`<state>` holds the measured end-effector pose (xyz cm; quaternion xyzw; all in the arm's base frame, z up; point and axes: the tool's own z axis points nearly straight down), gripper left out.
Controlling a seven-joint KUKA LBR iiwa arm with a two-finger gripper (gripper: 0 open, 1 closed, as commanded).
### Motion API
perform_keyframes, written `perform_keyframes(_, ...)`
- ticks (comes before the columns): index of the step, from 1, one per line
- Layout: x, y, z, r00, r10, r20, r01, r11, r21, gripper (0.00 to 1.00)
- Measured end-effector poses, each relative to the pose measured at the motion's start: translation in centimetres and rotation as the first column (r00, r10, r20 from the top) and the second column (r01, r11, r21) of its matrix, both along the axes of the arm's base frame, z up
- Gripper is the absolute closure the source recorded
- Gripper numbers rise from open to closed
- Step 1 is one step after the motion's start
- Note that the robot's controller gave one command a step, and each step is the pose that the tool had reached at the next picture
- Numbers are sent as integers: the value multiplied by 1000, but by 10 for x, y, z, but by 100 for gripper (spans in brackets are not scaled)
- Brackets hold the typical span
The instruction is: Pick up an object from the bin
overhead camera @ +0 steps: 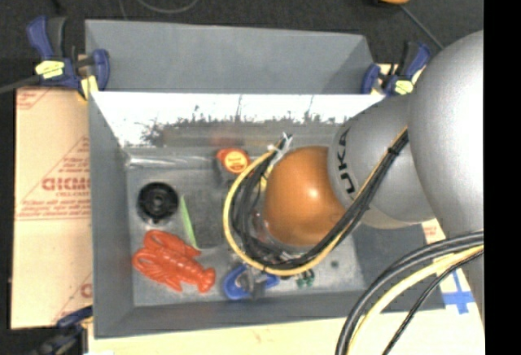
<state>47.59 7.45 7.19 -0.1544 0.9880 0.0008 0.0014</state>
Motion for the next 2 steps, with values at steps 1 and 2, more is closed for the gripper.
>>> perform_keyframes(1,0,0,3,1000,-1,1,1,1000,0,100)
perform_keyframes(2,-1,0,10,1000,-1,-5,1,1000,-2,100)
